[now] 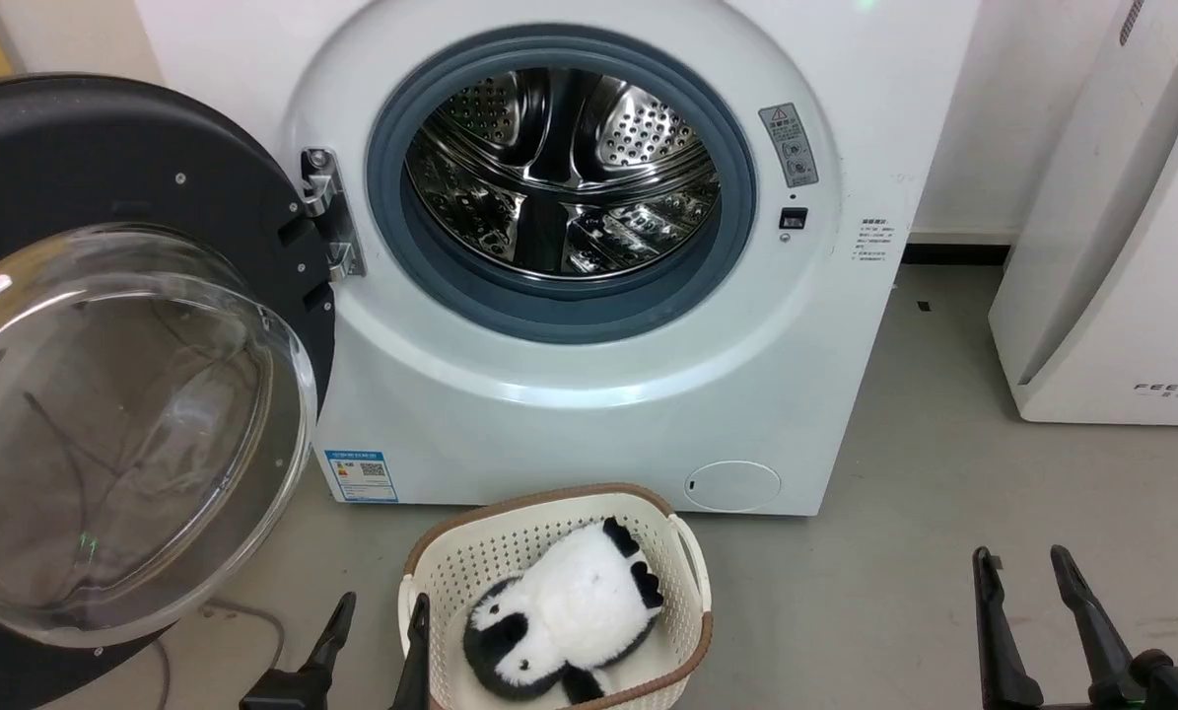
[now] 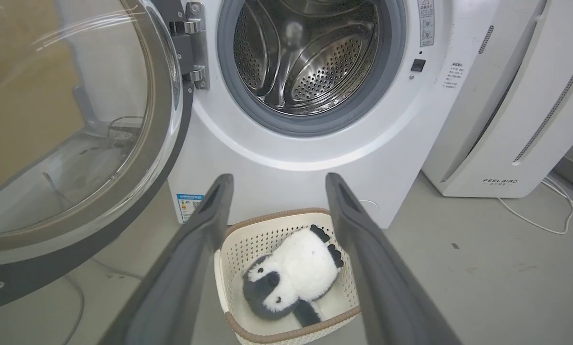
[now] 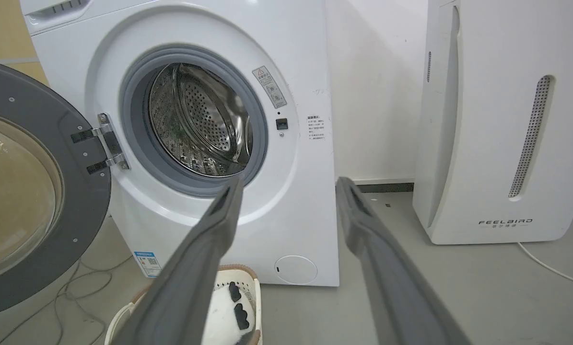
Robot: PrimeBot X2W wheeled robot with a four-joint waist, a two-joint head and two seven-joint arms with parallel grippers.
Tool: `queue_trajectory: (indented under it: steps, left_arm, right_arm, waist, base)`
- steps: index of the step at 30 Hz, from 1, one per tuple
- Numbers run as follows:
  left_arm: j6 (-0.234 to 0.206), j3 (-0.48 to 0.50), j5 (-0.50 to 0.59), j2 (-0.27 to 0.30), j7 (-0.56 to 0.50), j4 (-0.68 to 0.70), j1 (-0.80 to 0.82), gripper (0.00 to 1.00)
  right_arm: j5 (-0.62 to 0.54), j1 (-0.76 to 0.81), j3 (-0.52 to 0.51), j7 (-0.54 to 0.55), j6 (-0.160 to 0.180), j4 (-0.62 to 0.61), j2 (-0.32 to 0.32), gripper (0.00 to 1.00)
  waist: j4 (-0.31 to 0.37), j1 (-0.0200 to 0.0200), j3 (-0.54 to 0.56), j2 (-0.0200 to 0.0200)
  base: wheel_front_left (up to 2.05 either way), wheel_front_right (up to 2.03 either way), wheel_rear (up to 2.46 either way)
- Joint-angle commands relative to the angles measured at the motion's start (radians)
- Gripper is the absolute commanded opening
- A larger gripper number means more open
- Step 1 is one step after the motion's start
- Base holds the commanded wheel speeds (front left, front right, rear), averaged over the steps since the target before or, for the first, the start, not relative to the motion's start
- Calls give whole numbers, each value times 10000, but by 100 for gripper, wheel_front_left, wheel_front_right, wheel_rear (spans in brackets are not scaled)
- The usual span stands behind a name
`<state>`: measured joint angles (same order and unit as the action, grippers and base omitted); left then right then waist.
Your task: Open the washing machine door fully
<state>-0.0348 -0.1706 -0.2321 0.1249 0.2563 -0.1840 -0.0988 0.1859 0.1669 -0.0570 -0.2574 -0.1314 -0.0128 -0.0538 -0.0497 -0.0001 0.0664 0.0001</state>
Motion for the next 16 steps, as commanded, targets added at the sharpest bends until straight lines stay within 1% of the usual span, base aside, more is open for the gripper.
queue_trajectory:
  steps: [1,5,6,16]
  left_arm:
    - [31,54,61,-32,54,56,-71,100]
    - [144,93,78,-64,54,129,-71,100]
    - [129,69,25,-68,-3,100,-1,0]
    - [139,146,142,-119,-157,188,54,0]
  right_arm:
    - [27,146,-6,-43,7,11,35,100]
    - [54,140,2,-43,7,6,35,100]
    - [13,-2,1,3,0,4,0,0]
    - [-87,-100,35,143,0,11,0,0]
  waist:
    - [-6,1,12,-1]
    - [-19,1,36,-1]
    - [-19,1,36,-1]
    - [9,1,-2,-1]
  base:
    - [0,0,0]
    - [0,0,0]
    - [0,0,0]
    - [0,0,0]
